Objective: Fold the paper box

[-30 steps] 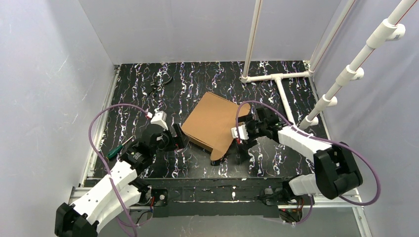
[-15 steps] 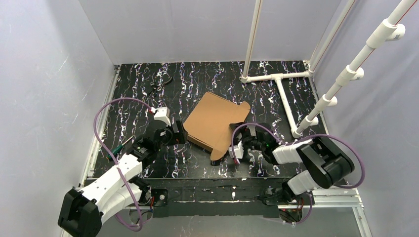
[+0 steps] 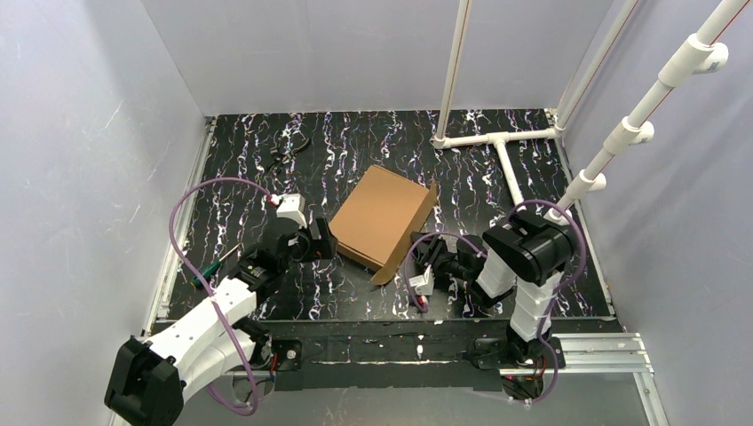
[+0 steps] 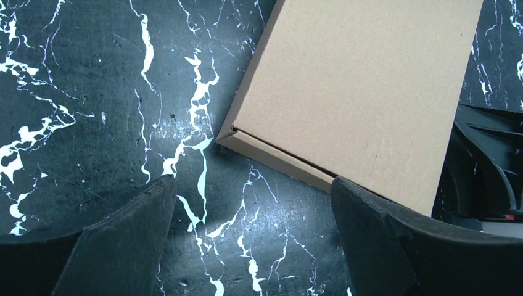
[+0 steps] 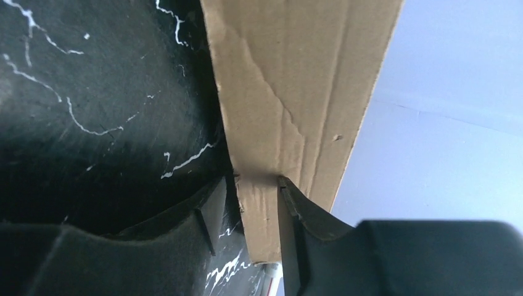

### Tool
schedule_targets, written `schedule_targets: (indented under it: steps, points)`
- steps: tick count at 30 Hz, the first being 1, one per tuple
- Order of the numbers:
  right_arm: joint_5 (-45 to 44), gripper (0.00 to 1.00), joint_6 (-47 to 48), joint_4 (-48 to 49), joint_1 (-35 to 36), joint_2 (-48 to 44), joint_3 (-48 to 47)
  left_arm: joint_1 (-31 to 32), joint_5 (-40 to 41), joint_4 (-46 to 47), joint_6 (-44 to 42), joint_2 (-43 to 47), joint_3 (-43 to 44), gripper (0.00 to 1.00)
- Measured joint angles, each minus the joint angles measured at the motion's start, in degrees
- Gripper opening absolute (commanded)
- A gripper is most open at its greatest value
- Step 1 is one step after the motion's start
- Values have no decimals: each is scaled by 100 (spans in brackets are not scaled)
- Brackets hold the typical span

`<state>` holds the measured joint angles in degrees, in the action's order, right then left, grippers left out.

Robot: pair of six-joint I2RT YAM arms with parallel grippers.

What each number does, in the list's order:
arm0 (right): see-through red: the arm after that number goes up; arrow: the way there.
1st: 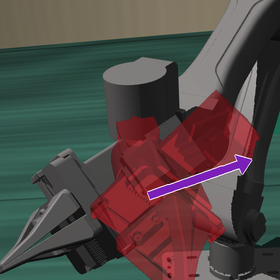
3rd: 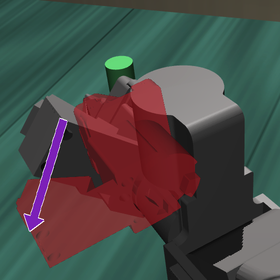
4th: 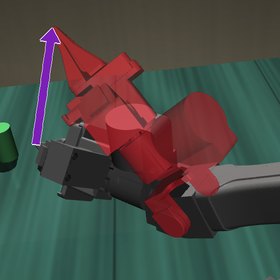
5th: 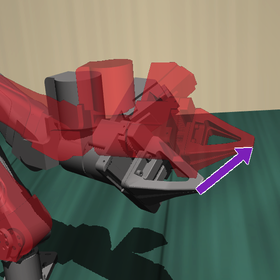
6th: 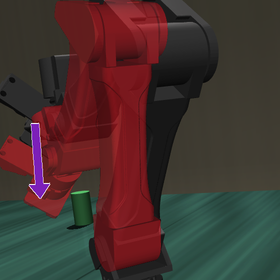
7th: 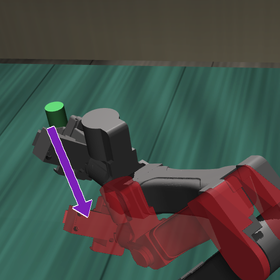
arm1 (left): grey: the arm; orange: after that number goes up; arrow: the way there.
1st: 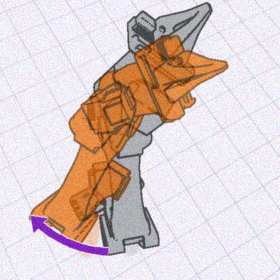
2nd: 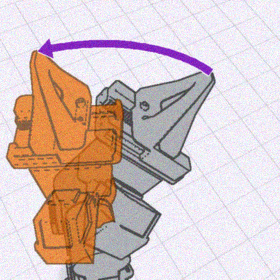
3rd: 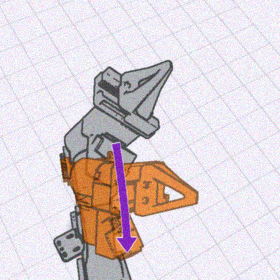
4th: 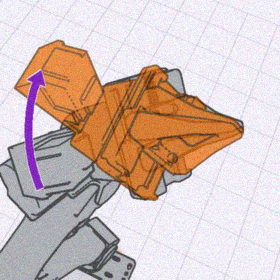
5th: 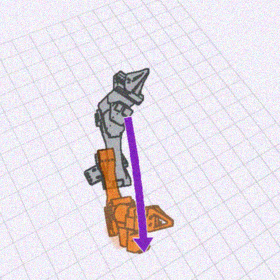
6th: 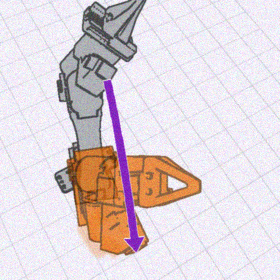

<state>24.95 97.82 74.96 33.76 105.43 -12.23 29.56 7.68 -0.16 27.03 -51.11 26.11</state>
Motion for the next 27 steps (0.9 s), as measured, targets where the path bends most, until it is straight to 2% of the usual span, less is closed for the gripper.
schedule_targets:
  steps: [2,7,11,16,23,27]
  points:
    - [-66,51,111,400,31,328,-20,-11,-15,55,0,48,-79,95]
    - [-184,88,92,739,87,343,-20,-17,-44,94,-4,302,-240,95]
    - [-212,98,-131,787,94,-92,243,-22,-63,103,-17,542,-262,95]
    - [-256,98,-479,785,94,-315,374,-28,-109,195,28,671,-391,95]
    - [-387,97,-457,789,271,201,-304,-55,-251,260,190,501,-411,95]
    - [-542,77,-479,778,422,398,-544,-57,-304,273,240,501,-411,95]
